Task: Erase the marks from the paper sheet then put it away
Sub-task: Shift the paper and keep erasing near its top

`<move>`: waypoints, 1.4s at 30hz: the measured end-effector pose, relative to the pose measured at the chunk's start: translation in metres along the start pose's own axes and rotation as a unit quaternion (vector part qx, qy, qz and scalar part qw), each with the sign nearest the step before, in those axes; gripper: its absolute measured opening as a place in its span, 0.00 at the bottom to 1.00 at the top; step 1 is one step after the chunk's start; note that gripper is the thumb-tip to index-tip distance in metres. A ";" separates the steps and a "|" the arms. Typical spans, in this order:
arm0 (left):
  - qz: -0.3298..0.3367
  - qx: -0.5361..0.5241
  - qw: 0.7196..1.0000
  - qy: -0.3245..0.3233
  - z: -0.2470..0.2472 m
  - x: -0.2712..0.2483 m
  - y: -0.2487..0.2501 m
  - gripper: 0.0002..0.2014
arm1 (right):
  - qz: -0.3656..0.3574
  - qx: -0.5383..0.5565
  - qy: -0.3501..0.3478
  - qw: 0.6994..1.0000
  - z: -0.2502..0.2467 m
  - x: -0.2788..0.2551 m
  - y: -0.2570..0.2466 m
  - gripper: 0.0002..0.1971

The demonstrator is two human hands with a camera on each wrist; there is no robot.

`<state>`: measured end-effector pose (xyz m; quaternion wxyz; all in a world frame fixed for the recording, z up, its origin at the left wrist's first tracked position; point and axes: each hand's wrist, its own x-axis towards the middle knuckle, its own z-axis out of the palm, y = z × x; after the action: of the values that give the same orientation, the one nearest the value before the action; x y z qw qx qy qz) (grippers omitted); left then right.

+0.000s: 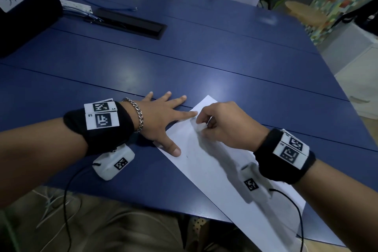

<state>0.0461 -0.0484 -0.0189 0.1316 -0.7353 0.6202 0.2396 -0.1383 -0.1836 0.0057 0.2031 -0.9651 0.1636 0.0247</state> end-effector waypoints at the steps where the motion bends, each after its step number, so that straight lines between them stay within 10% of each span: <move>1: -0.001 0.003 1.000 0.000 0.000 0.001 0.000 0.62 | 0.002 0.000 0.001 1.000 0.000 0.000 -0.001 0.12; 7: -0.004 0.002 1.000 -0.006 -0.003 0.002 0.003 0.62 | -0.061 -0.026 -0.137 0.988 -0.010 -0.008 -0.018 0.10; 12: -0.004 -0.002 1.000 -0.006 -0.004 0.000 0.004 0.62 | -0.028 -0.033 -0.004 0.999 -0.008 0.009 -0.003 0.11; 18: -0.005 -0.007 1.000 -0.003 -0.003 0.001 0.002 0.62 | -0.059 0.010 -0.155 0.986 -0.008 -0.007 -0.017 0.10; 23: -0.007 -0.003 1.000 0.001 -0.004 0.000 0.004 0.62 | -0.046 -0.032 -0.030 0.998 -0.005 0.013 -0.002 0.13; 28: -0.007 -0.002 1.000 0.003 -0.002 0.002 0.002 0.62 | -0.069 -0.026 -0.157 0.985 -0.013 -0.002 -0.016 0.09; 33: -0.007 0.003 1.000 0.005 -0.004 0.001 0.004 0.62 | -0.061 -0.056 -0.057 0.995 -0.014 0.014 -0.005 0.12; 42: -0.011 -0.002 1.000 -0.001 -0.005 -0.002 0.005 0.62 | -0.010 0.001 -0.107 0.994 -0.018 -0.031 0.009 0.11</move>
<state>0.0414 -0.0504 -0.0135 0.1337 -0.7420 0.6115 0.2401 -0.1712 -0.1886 0.0225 0.2209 -0.9582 0.1314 0.1257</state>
